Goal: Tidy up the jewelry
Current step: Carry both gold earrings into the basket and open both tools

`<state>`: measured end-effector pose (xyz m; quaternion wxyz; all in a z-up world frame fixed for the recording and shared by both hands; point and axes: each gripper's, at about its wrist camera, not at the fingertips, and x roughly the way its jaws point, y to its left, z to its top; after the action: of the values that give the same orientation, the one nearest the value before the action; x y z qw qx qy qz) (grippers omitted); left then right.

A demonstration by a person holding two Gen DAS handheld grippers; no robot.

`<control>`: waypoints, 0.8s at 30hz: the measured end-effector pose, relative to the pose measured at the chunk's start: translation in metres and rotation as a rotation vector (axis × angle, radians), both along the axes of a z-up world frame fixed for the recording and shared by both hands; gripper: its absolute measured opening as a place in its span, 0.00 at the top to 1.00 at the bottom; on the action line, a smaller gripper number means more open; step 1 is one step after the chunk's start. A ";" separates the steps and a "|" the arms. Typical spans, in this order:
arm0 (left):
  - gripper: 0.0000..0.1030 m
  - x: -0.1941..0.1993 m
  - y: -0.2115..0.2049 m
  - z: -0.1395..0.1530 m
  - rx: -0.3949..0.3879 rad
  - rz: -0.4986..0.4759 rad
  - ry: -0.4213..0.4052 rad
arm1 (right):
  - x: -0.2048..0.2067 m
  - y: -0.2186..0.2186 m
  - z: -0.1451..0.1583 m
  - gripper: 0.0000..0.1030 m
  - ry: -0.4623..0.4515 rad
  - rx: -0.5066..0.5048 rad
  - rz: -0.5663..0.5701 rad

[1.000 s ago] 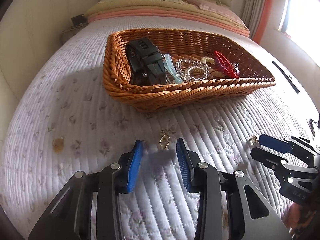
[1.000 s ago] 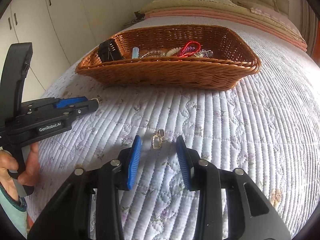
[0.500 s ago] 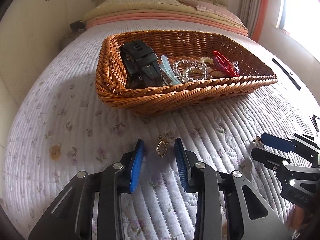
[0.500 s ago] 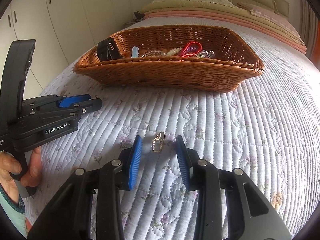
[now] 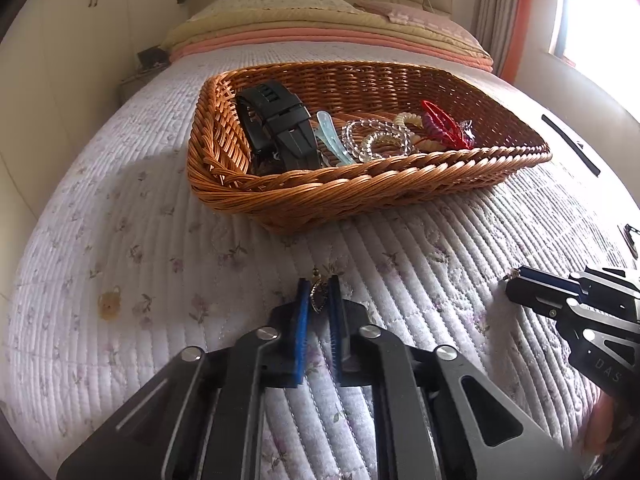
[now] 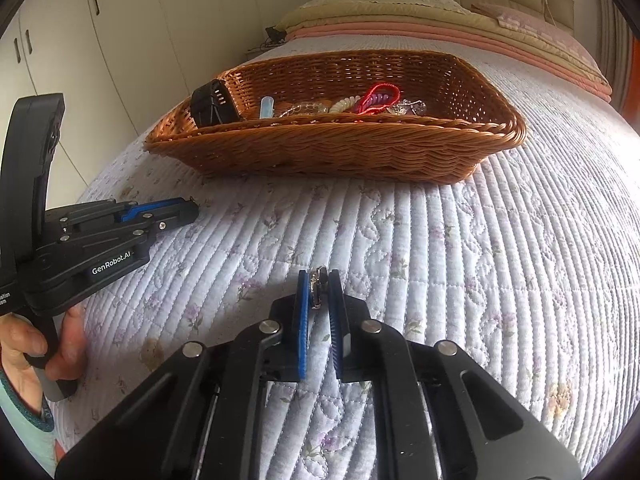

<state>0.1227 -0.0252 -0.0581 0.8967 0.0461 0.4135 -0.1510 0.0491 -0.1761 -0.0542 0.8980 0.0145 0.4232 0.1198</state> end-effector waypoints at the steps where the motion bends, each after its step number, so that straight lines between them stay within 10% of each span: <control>1: 0.96 -0.001 -0.001 0.000 0.004 0.000 -0.003 | 0.000 0.000 0.000 0.93 0.000 0.002 -0.001; 24: 1.00 -0.075 0.009 0.058 -0.143 -0.054 -0.181 | -0.037 -0.011 0.037 0.96 -0.133 0.073 0.027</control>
<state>0.0477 -0.0164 0.0000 0.9269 0.0063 0.3178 -0.1996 0.0125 -0.1867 -0.0171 0.9213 0.0336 0.3579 0.1481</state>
